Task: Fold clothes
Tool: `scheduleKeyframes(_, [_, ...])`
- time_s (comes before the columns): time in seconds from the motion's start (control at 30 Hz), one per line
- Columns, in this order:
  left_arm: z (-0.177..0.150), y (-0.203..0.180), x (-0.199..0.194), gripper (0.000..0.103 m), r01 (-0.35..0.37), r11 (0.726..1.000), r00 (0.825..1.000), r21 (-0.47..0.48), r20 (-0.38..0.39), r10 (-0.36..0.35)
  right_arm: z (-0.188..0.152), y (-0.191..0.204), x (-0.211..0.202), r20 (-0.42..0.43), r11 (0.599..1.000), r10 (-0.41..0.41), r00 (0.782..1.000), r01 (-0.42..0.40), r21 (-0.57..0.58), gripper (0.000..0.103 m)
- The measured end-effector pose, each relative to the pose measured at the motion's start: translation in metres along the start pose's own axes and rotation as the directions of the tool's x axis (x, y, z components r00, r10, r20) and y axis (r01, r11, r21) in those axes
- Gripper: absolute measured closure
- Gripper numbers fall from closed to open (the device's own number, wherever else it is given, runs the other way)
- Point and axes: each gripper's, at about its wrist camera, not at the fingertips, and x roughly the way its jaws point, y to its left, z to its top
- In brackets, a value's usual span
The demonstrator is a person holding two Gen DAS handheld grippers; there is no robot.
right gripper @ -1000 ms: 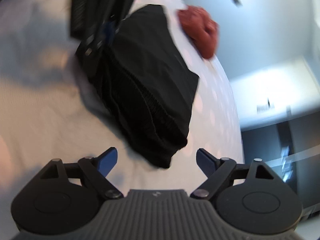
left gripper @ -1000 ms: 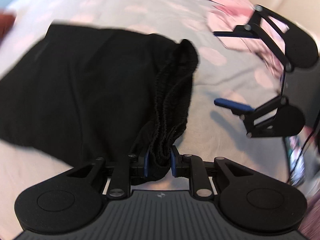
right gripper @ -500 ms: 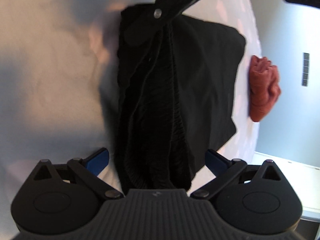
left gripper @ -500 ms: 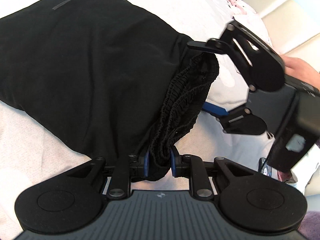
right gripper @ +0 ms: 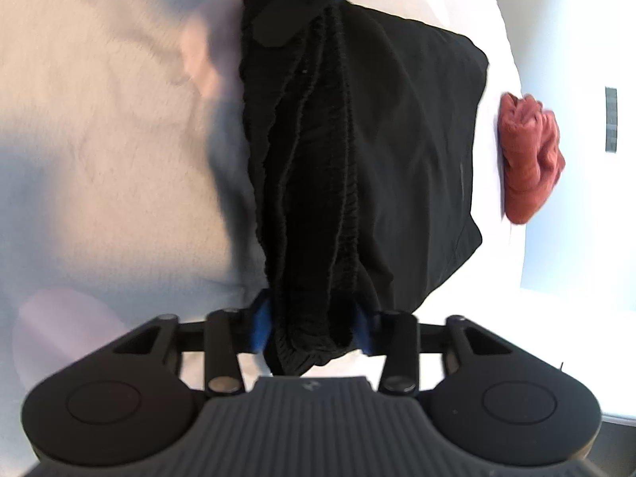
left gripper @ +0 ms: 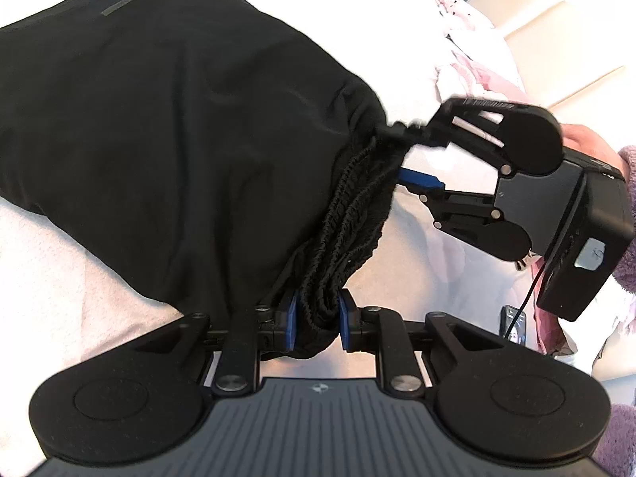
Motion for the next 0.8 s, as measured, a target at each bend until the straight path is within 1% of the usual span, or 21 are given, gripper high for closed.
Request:
scheduleKeyframes(0.03, [-0.001, -0.001, -0.003, 0.085, 0.003, 1.000, 1.000, 0.006, 0.001, -0.003, 0.001, -0.002, 0.000, -0.007, 1.000, 0.015, 1.000, -0.015, 0.014, 0.082])
scheduleKeyframes(0.1, [-0.005, -0.002, -0.010, 0.085, 0.009, 1.000, 1.000, 0.022, -0.005, -0.009, 0.008, -0.003, -0.004, -0.022, 0.998, 0.048, 0.999, -0.047, 0.036, 0.086])
scheduleKeyframes(0.23, [-0.017, 0.003, -0.028, 0.085, 0.028, 0.998, 0.999, 0.048, -0.031, -0.026, 0.029, -0.013, -0.021, -0.028, 0.985, 0.112, 0.993, -0.108, 0.137, 0.087])
scheduleKeyframes(0.3, [-0.027, 0.004, -0.043, 0.085, 0.037, 0.995, 0.998, 0.091, -0.059, -0.031, 0.042, -0.018, -0.033, -0.023, 0.969, 0.154, 0.988, -0.146, 0.201, 0.087])
scheduleKeyframes(0.37, [-0.040, 0.005, -0.058, 0.085, 0.055, 0.989, 0.994, 0.140, -0.098, -0.042, 0.059, -0.020, -0.048, -0.012, 0.943, 0.216, 0.976, -0.206, 0.261, 0.087])
scheduleKeyframes(0.47, [-0.064, 0.008, -0.085, 0.085, 0.102, 0.974, 0.984, 0.203, -0.162, -0.069, 0.093, -0.018, -0.078, 0.014, 0.909, 0.299, 0.954, -0.290, 0.298, 0.087])
scheduleKeyframes(0.57, [-0.087, 0.008, -0.114, 0.085, 0.142, 0.956, 0.973, 0.256, -0.215, -0.086, 0.127, -0.019, -0.110, 0.042, 0.868, 0.361, 0.932, -0.352, 0.350, 0.088])
scheduleKeyframes(0.73, [-0.122, 0.006, -0.153, 0.085, 0.220, 0.920, 0.945, 0.324, -0.305, -0.119, 0.177, -0.022, -0.168, 0.091, 0.800, 0.450, 0.889, -0.446, 0.401, 0.088])
scheduleKeyframes(0.77, [-0.125, 0.006, -0.159, 0.085, 0.225, 0.915, 0.944, 0.334, -0.309, -0.120, 0.185, -0.023, -0.176, 0.098, 0.789, 0.461, 0.882, -0.458, 0.410, 0.088])
scheduleKeyframes(0.8, [-0.125, 0.007, -0.163, 0.085, 0.224, 0.912, 0.946, 0.344, -0.303, -0.118, 0.190, -0.026, -0.182, 0.099, 0.777, 0.464, 0.880, -0.458, 0.431, 0.089])
